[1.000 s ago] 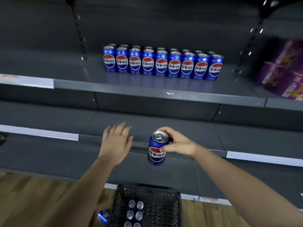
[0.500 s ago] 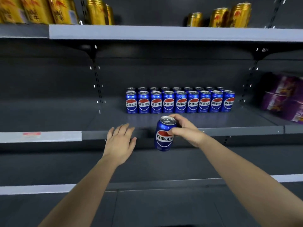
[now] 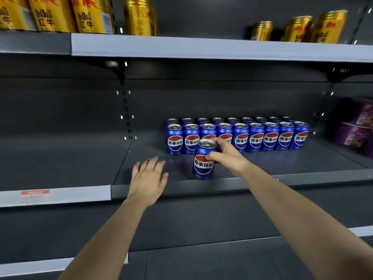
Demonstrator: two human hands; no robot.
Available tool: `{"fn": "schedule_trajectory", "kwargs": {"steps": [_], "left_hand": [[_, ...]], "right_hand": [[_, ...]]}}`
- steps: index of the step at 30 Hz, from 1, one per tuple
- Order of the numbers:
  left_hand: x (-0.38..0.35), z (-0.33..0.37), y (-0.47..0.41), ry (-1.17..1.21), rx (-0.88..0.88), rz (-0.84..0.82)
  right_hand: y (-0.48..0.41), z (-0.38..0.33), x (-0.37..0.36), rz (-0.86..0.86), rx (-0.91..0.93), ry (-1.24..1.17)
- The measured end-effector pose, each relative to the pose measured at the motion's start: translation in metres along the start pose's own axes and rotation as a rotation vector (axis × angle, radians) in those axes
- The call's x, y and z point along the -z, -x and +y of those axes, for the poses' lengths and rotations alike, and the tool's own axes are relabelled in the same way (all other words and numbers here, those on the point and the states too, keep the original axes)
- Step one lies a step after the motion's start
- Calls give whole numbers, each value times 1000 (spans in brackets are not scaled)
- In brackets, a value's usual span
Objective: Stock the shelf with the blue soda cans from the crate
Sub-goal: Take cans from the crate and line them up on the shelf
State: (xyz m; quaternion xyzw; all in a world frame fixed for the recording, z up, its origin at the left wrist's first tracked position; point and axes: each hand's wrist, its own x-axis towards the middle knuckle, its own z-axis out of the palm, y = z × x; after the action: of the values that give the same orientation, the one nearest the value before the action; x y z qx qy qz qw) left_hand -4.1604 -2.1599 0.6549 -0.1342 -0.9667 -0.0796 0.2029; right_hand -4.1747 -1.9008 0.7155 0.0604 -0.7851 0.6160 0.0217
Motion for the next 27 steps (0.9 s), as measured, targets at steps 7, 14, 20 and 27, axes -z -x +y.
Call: {"fn": "schedule_trajectory", "kwargs": {"steps": [7, 14, 20, 27], "left_hand": [[-11, -8, -23, -5, -11, -10], [-24, -15, -31, 9, 8, -96], [-31, -17, -31, 57, 27, -90], [-35, -16, -29, 29, 21, -23]], "right_hand": [[-29, 10, -8, -27, -33, 25], [-35, 11, -11, -127, -65, -10], [-44, 19, -16, -177, -40, 99], [-61, 23, -36, -121, 77, 205]]}}
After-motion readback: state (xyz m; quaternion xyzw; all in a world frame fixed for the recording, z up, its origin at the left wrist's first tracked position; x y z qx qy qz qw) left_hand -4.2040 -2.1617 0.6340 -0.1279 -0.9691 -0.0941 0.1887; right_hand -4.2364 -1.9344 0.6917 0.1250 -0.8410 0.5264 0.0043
